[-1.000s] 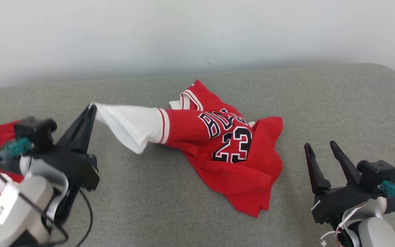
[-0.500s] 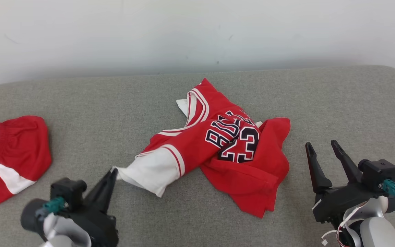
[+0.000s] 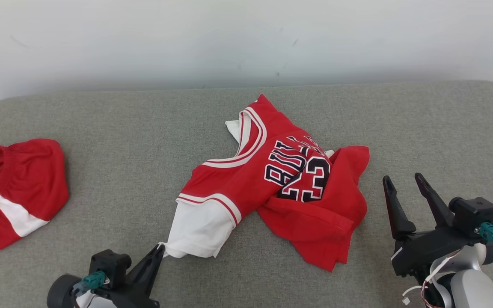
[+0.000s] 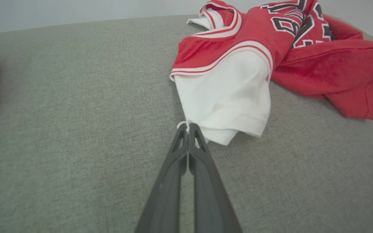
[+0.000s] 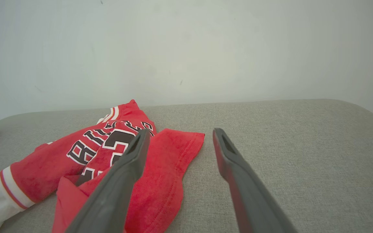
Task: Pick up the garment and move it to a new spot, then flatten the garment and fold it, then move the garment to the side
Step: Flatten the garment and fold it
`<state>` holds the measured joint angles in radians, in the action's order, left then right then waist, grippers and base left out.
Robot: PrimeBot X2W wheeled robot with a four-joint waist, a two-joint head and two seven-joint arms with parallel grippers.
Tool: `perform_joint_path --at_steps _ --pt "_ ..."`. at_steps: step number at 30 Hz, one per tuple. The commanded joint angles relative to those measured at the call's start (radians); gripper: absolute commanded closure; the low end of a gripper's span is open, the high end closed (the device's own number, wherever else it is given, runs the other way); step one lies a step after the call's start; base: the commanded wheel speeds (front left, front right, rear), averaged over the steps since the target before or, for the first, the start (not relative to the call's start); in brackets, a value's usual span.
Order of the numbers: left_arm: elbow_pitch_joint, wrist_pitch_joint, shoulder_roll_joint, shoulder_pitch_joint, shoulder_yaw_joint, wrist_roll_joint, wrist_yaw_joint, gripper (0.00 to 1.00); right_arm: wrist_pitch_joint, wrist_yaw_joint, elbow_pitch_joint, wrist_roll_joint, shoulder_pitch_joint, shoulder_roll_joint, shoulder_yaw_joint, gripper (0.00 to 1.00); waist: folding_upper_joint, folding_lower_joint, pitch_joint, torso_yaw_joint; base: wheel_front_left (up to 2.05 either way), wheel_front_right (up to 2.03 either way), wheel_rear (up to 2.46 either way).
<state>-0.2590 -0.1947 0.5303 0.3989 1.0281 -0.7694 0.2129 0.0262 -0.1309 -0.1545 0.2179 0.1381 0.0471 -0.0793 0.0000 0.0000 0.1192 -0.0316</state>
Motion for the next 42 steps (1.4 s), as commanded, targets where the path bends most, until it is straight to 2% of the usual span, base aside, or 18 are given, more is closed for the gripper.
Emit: perform_joint_path --at_steps 1,2,3,4,5,15,19,25,34,42 --pt "-0.016 -0.01 -0.007 -0.011 -0.004 -0.008 -0.009 1.0 -0.003 0.0 0.005 -0.004 0.009 0.002 0.002 0.0 0.0 0.0 0.0 0.0 0.0 0.0 0.0" --pt "-0.021 -0.013 -0.014 -0.012 -0.008 -0.014 -0.009 1.0 -0.004 0.0 0.006 -0.003 0.009 0.002 0.003 0.0 0.0 0.0 -0.001 0.0 0.0 0.0 0.0" --pt "-0.028 -0.019 -0.02 -0.014 -0.013 -0.019 -0.01 0.86 -0.004 0.0 0.005 -0.002 0.009 0.002 0.004 0.0 0.0 0.0 -0.002 -0.001 0.0 0.0 0.0" --pt "-0.034 -0.024 -0.023 -0.014 -0.018 -0.021 -0.006 0.31 -0.004 0.0 0.005 -0.001 0.008 0.002 0.004 0.0 0.0 0.0 -0.003 -0.001 0.0 0.0 0.0" --pt "-0.037 -0.031 -0.028 -0.014 -0.027 -0.025 -0.001 0.0 -0.003 0.0 0.006 0.001 0.007 0.002 0.004 0.0 0.0 0.0 -0.004 -0.001 0.0 0.0 0.0" --pt "-0.002 -0.066 -0.038 -0.034 -0.107 -0.033 0.017 0.0 -0.006 0.0 0.011 -0.003 -0.003 0.002 -0.003 0.0 0.0 0.0 -0.015 0.0 0.0 0.0 0.0" --pt "0.018 -0.071 -0.045 -0.046 -0.154 -0.006 0.037 0.0 -0.011 0.0 0.016 0.002 -0.007 0.003 0.001 0.0 0.0 0.0 -0.02 -0.001 0.0 0.0 0.0" --pt "0.072 -0.071 -0.084 -0.098 -0.269 0.07 0.064 0.0 -0.019 0.0 0.032 0.006 -0.02 0.002 0.0 0.0 0.0 0.0 -0.027 -0.01 0.0 0.0 0.0" --pt "0.091 -0.072 -0.134 -0.169 -0.389 0.16 0.046 0.0 -0.062 0.0 0.072 0.072 -0.069 0.003 0.029 0.0 0.0 0.0 -0.041 -0.027 0.0 0.0 0.0" --pt "0.139 -0.072 -0.191 -0.245 -0.555 0.274 0.058 0.0 -0.09 0.0 0.128 0.083 -0.132 0.007 0.013 0.0 0.0 0.0 -0.053 -0.039 0.0 0.0 0.0"
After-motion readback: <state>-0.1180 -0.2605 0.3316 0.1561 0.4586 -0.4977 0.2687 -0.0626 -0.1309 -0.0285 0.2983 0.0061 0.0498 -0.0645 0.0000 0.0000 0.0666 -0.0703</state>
